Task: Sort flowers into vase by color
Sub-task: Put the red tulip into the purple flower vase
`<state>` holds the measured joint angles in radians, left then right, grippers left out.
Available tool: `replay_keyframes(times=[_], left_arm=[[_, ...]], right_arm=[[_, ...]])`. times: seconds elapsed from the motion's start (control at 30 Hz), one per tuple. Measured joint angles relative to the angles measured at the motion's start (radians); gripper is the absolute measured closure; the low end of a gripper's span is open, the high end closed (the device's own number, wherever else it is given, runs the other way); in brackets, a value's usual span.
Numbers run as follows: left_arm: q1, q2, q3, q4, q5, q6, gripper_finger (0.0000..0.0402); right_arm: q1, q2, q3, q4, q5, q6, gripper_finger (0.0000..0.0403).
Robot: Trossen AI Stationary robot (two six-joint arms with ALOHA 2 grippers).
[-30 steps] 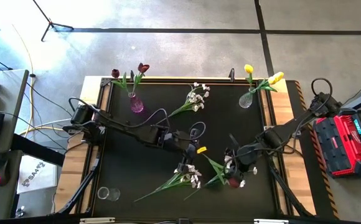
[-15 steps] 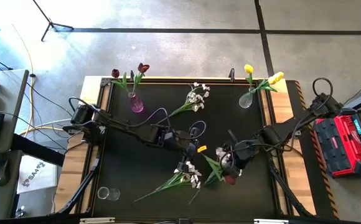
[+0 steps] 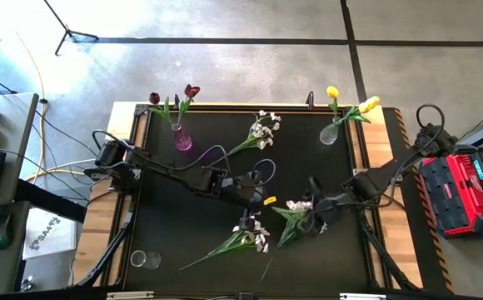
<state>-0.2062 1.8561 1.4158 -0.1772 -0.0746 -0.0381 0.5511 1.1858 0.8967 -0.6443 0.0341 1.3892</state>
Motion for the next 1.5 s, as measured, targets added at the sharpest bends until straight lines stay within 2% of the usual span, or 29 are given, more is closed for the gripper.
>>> replay_keyframes(times=[0.2,0.47,0.73,0.87,1.03,1.3,1.43,1.5], left_arm=[[0.037,-0.004,0.0,-0.002,-0.014,-0.093,0.0401],[0.095,-0.038,-0.002,0.025,-0.009,-0.171,0.0401],[0.142,-0.113,-0.002,0.186,-0.008,-0.24,0.0401],[0.156,-0.153,-0.001,0.327,0.007,-0.291,0.0401],[0.16,-0.198,-0.001,0.436,0.012,-0.305,0.0401],[0.162,-0.238,0.0,0.572,-0.003,-0.308,0.0401],[0.163,-0.239,0.0,0.615,-0.006,-0.267,0.0401],[0.158,-0.238,0.0,0.626,-0.005,-0.248,0.0401]], right_arm=[[0.07,-0.002,0.0,-0.113,0.203,0.077,0.0259],[0.166,-0.063,0.0,-0.084,0.45,0.087,0.0258],[0.271,-0.201,0.0,-0.055,0.799,-0.032,0.0258],[0.294,-0.249,0.0,0.033,0.91,-0.198,0.0258],[0.296,-0.271,0.0,0.258,0.978,-0.52,0.0258],[0.296,-0.272,0.0,0.748,1.006,-1.163,0.0258],[0.272,-0.273,0.0,0.93,1.027,-1.344,0.0258],[0.234,-0.273,0.0,0.978,1.012,-1.367,0.0258]])
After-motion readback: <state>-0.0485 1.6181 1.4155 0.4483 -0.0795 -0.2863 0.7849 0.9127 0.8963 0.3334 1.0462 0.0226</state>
